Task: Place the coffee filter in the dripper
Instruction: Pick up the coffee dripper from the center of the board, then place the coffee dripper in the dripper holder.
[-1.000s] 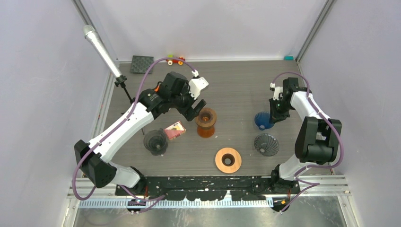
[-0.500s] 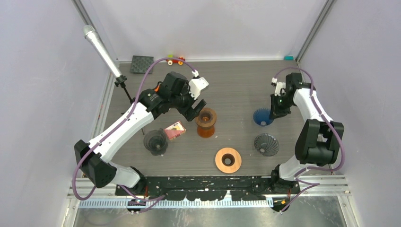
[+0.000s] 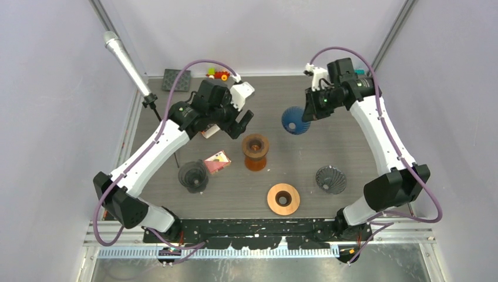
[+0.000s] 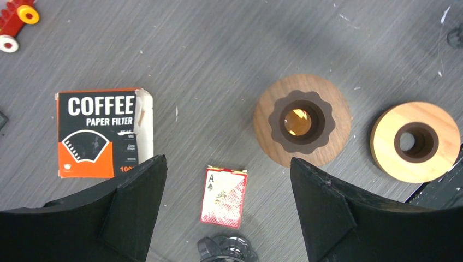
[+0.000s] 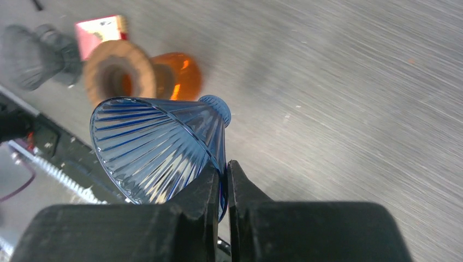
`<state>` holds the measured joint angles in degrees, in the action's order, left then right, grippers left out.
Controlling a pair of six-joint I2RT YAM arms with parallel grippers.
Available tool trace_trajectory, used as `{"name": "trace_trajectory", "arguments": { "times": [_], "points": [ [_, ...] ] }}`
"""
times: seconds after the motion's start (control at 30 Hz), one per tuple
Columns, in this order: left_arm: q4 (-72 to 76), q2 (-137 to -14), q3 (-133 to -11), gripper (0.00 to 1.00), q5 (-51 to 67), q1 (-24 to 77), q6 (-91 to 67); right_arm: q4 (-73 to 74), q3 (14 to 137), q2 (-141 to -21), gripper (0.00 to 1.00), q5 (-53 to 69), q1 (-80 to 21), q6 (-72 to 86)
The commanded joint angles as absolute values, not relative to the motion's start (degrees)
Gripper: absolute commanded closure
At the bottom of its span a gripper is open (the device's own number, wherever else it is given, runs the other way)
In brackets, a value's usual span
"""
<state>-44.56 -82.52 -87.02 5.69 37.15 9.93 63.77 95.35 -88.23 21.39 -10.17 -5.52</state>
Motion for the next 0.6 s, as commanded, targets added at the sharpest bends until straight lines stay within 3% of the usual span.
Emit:
{"name": "trace_trajectory", "arguments": {
  "times": [0.0, 0.3, 0.57],
  "points": [
    [-44.2, -80.3, -89.7, 0.15, 8.2, 34.1, 7.3, 68.1, 100.9, -87.9, 1.00, 25.8, -15.3, -2.2],
    [-42.3, -75.4, -86.8, 0.16, 10.8, 32.0, 7.9, 68.3, 105.9, -93.3, 0.99, 26.3, -26.6, -0.4],
    [-39.3, -71.7, -82.9, 0.17, 7.7, 31.6, 7.3, 67.0, 108.7, -99.5, 0.99, 26.5, -30.5, -0.1]
  ]
}}
